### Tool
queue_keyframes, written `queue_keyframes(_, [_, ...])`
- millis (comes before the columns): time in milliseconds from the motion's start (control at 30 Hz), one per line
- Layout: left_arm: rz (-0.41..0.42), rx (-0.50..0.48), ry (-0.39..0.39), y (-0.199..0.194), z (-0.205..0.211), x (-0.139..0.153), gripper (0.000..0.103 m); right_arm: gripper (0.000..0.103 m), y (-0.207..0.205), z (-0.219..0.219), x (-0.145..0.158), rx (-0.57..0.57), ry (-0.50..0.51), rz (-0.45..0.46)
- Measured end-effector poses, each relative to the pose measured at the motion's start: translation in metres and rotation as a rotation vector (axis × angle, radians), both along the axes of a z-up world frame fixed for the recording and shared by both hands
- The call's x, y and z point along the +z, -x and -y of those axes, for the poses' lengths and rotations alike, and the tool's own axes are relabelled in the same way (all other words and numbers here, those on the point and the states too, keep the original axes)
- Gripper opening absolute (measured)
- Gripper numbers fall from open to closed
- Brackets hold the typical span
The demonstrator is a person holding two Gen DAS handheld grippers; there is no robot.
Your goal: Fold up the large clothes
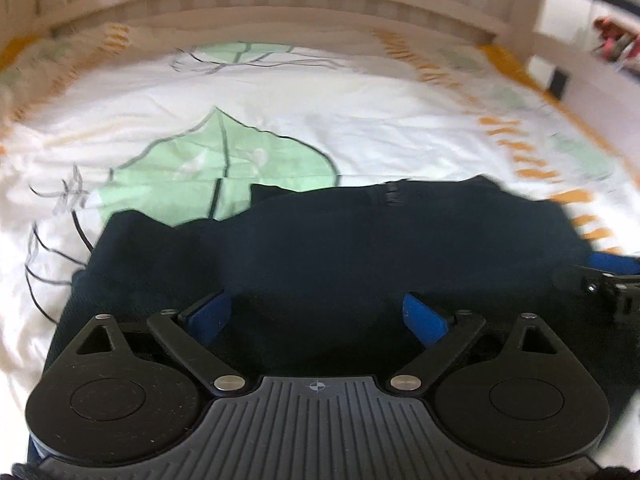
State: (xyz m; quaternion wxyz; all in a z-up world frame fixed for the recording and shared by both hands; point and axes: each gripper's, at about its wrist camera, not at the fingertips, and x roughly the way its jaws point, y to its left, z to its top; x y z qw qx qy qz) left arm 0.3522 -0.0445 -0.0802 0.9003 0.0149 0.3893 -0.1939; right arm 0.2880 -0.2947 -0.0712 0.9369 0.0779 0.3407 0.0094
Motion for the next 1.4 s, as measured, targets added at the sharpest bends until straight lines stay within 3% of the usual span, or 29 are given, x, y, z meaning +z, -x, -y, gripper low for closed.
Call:
queue_keyframes(100, [-0.016,-0.008,0.116,0.017,-0.028,0.014,0.097,0.102,0.026,0.024,0.01,-0.027,-0.087,0.061])
queue_keyframes(200, [0.019,0.028,0.168,0.039,-0.056,0.027,0.099,0.102,0.051,0.05,0.013,-0.068,-0.159,0.078])
queue_keyframes(533, [-0.053,0.106,0.175,0.079,-0.122,0.013,0.103,0.102,0.101,0.09,-0.015,-0.077,-0.311,-0.023])
queue_keyframes(733, [-0.072,0.147,0.188,0.09,-0.139,0.006,0.103,0.102,0.109,0.091,-0.02,-0.051,-0.368,-0.028])
queue_keyframes(833, [-0.12,0.173,0.214,0.085,-0.146,-0.006,0.103,0.103,0.11,0.092,-0.024,-0.046,-0.409,-0.03])
queue_keyframes(900, [-0.155,0.187,0.227,0.082,-0.151,-0.015,0.103,0.103,0.11,0.092,-0.026,-0.045,-0.423,-0.029])
queue_keyframes(1400, [-0.148,0.131,0.254,0.059,-0.142,-0.022,0.103,0.103,0.105,0.09,-0.031,-0.01,-0.443,-0.008])
